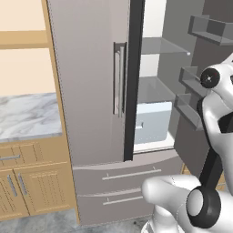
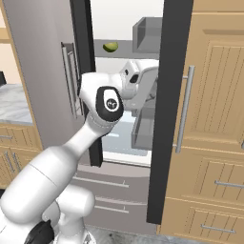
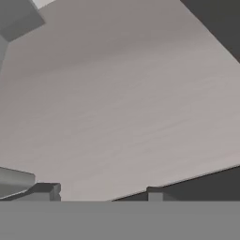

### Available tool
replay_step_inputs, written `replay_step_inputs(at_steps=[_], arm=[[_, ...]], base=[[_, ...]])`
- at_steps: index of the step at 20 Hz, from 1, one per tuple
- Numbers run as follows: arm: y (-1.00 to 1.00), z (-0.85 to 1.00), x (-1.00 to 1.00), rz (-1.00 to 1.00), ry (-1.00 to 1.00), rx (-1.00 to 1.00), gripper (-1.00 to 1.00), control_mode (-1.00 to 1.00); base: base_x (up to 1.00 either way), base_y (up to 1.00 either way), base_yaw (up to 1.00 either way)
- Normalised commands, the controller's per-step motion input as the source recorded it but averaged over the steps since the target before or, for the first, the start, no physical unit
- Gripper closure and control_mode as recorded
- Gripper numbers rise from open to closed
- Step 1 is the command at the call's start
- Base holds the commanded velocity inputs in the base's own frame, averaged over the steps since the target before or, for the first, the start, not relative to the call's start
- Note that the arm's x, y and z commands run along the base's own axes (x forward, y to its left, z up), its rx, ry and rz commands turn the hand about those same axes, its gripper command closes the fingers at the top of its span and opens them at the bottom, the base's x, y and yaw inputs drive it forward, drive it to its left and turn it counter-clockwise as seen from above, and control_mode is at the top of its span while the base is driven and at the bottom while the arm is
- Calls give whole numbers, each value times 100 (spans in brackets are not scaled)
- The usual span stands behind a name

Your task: There is a bowl on the dining counter. Grab a lemon wedge from the fridge and place it in the bowl. Then get the liquor bottle and glass cup from the cabinet and place them next to the bowl.

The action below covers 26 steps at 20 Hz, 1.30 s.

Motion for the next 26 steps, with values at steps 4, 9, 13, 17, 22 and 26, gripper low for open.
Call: replay_step_inputs(at_steps=[4,9,13,17,22,26], arm=[[0,0,-21,4,-4,2,-100,-100],[81,-5,-10,6,0,8,-100,-100],[100,-15,0,5,-7,18,-100,-100],[100,-13,0,9,-8,30,-100,-100],[100,-12,0,14,-6,41,-100,-100],[100,-16,5,17,-3,43,-100,-100]], base=[[0,0,0],[0,0,0],[0,0,0],[0,0,0],[0,0,0],[0,0,0]])
